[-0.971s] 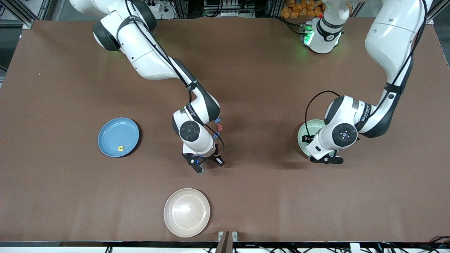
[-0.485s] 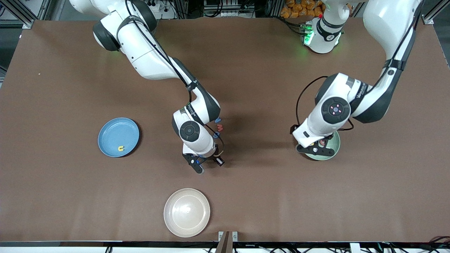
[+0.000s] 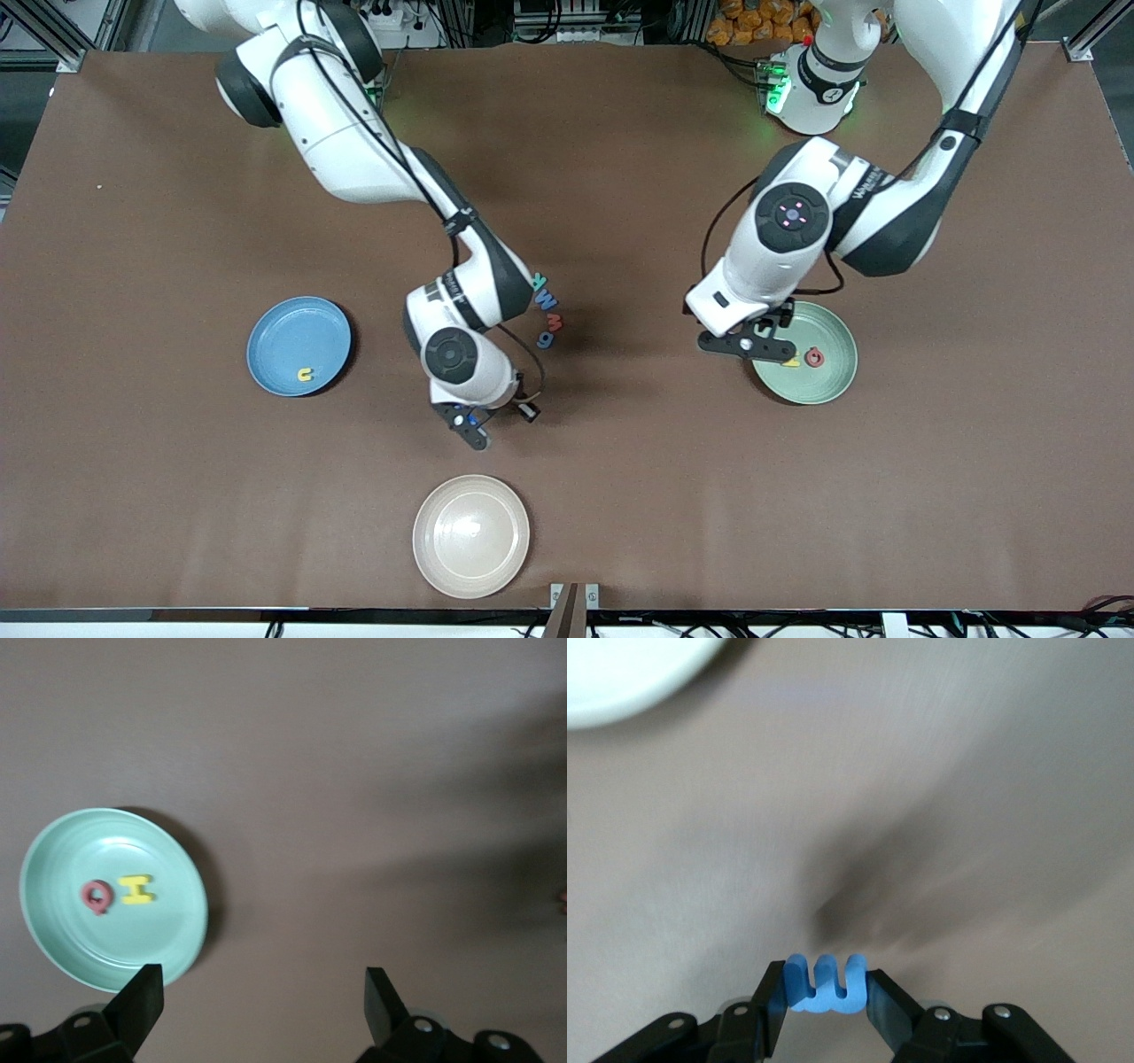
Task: Sort upper and lower case letters into plates
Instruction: 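Release the pink Q on the green plate while the right gripper lifts the m, then place the blue m on the blue plate while the left gripper reaches the letters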
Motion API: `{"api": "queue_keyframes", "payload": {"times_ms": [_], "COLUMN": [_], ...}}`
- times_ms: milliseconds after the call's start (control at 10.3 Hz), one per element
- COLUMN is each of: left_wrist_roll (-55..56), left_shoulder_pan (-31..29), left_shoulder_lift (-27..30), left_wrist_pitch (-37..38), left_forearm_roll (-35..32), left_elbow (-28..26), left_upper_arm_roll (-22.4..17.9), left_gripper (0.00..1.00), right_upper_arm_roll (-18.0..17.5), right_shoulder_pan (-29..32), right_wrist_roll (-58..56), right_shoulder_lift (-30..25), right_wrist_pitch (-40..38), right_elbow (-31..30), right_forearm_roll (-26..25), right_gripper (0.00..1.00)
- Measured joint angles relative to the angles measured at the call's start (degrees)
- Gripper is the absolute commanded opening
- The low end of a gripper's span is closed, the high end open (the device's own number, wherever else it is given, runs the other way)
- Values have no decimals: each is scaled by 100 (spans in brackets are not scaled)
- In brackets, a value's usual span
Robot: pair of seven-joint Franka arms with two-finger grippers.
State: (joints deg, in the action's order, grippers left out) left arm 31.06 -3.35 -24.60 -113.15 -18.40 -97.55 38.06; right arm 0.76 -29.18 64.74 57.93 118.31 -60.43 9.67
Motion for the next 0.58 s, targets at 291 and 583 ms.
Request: {"api": "queue_keyframes", "payload": {"times_ms": [291,583], "left_wrist_roll": [689,1754], "left_shoulder_pan": [607,1693], "left_shoulder_lift": [-163,-771], "left_wrist_pitch": [-39,-388], "left_forearm_roll": [1,-306], "left_elbow": [54,445], "left_upper_arm_roll": [89,17], "left_gripper": [100,100], "right_upper_arm_roll": [2,15], "right_shoulder_pan": [824,1574], "right_wrist_roll": [-1650,-3223], "right_shoulder_lift": [-544,-862], "right_wrist_pitch": [-1256,-2154], "right_elbow": [20,-40], "right_forearm_roll": [18,20], "right_gripper": [0,0]}}
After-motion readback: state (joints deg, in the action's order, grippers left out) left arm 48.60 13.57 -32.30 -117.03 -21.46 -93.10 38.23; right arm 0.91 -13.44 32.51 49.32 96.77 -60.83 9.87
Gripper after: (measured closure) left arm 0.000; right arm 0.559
